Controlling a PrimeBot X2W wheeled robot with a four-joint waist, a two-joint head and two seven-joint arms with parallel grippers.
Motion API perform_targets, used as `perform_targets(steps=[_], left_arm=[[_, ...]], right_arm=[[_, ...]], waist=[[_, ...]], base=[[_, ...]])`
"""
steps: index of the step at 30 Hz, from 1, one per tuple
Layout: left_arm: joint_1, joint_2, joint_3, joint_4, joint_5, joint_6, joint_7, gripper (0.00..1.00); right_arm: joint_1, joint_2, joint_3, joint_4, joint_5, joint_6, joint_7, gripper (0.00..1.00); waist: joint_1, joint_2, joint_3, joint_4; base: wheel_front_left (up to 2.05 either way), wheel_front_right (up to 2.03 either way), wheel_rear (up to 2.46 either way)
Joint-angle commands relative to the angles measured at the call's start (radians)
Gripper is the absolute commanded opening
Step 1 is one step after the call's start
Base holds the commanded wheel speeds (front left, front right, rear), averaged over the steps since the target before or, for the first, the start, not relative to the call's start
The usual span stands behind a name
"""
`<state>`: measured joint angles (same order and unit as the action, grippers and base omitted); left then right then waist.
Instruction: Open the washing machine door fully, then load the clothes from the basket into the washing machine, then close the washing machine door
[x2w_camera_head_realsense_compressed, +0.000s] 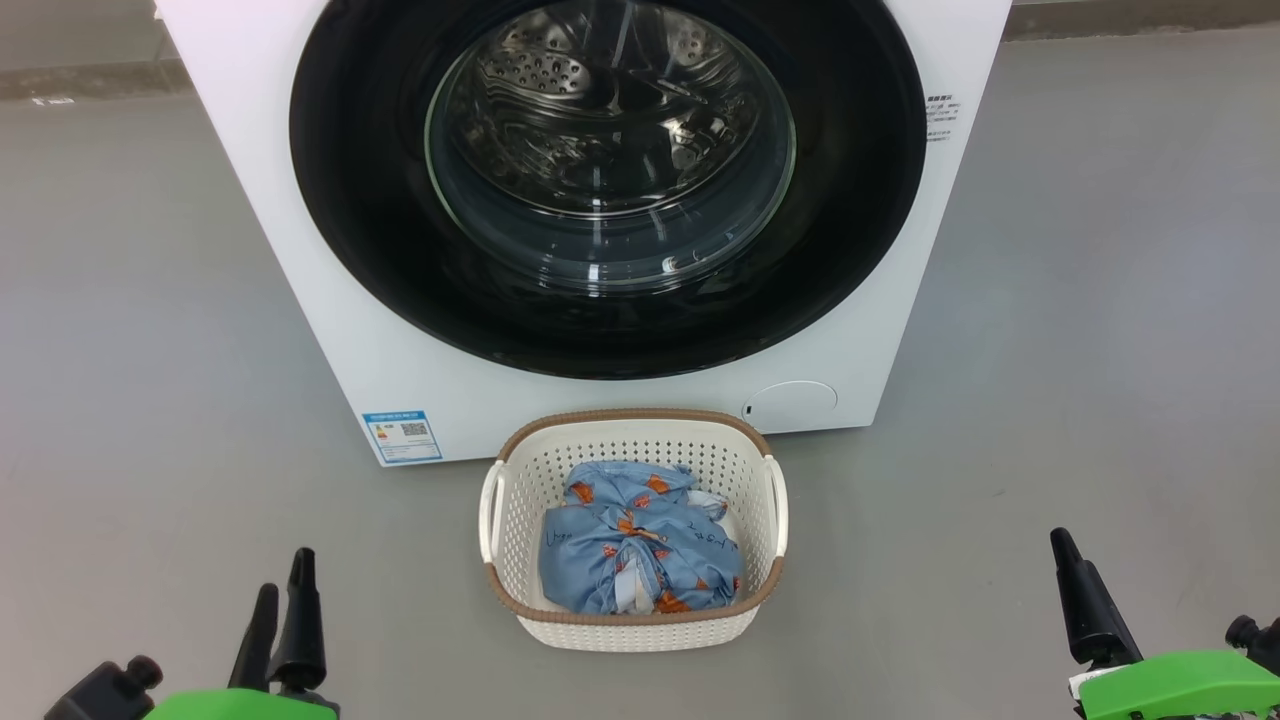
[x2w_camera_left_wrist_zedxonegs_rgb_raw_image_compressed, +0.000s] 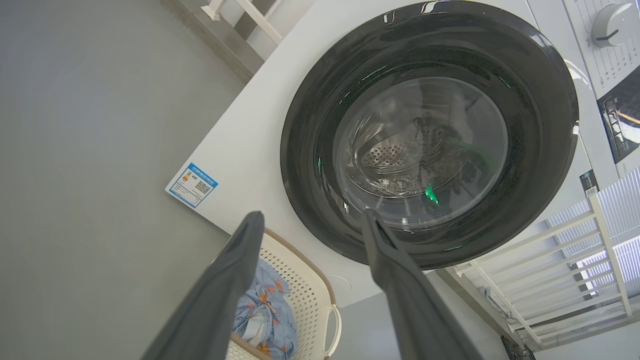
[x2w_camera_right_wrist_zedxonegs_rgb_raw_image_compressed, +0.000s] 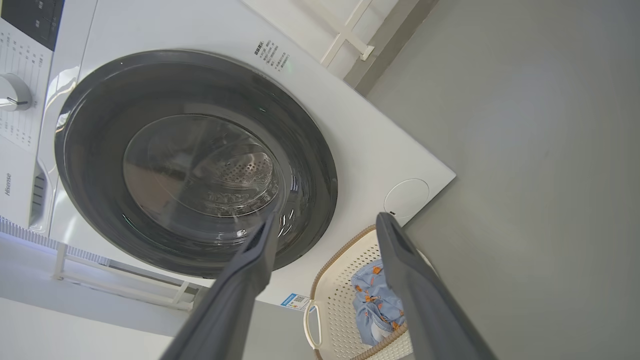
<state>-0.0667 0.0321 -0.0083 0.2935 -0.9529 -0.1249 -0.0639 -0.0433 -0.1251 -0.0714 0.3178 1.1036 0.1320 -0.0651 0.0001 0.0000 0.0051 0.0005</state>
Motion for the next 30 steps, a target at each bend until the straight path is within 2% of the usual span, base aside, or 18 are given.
perform_targets(steps=[1,18,30], left_arm=[[-0.038,0.013,0.016,-0.031,0.048,0.003,-0.015,1.0],[-0.031,0.012,-0.011,-0.052,0.336,0.015,-0.065,1.0],[-0.03,0.015,-0.019,-0.055,0.48,0.021,-0.097,1.0]], right_arm=[[-0.035,-0.019,0.011,-0.023,-0.044,-0.001,-0.014,1.0],[-0.046,-0.023,0.008,0.003,-0.393,-0.001,-0.064,1.0],[-0.053,-0.019,-0.001,0.015,-0.562,-0.001,-0.096,1.0]], waist=[[0.0,0.0,0.0,0.0],[0.0,0.0,-0.002,-0.001],[0.0,0.0,-0.001,-0.002]], base=[[0.0,0.0,0.0],[0.0,0.0,0.0],[0.0,0.0,0.0]])
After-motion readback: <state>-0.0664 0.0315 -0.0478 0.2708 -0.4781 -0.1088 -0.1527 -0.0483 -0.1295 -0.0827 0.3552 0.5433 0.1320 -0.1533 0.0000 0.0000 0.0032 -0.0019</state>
